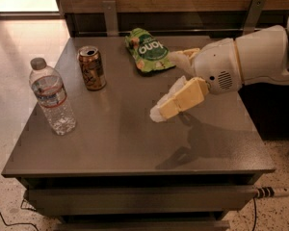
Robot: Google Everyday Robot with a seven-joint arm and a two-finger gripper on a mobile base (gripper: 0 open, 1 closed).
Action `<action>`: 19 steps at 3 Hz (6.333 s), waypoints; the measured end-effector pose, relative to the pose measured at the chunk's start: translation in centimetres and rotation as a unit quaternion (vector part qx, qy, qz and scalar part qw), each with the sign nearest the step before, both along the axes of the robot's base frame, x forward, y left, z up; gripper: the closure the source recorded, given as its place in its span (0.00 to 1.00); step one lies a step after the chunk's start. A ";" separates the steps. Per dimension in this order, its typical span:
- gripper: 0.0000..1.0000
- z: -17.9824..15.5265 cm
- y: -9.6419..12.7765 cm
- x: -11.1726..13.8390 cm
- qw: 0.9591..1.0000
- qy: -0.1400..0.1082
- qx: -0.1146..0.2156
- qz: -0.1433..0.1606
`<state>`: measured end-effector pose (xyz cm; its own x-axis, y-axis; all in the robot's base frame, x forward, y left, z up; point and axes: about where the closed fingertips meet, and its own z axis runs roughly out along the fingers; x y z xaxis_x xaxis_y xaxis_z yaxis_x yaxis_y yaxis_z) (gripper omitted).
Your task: Knock water bottle over
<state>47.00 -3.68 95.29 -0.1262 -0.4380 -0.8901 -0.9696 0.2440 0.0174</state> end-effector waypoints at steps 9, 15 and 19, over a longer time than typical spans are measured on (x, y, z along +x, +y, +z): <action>0.00 -2.8 22.2 3.6 0.984 -0.050 0.164 0.051; 1.00 -1.4 22.2 1.9 0.987 -0.062 0.138 0.056; 1.00 -0.4 17.4 3.3 0.989 -0.017 -0.149 0.018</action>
Offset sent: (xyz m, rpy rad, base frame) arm 0.0736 0.0847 0.0051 0.2532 -0.2287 0.0230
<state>50.28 13.67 94.88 -0.0776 -0.6843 -0.7251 -0.9764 0.1993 -0.0836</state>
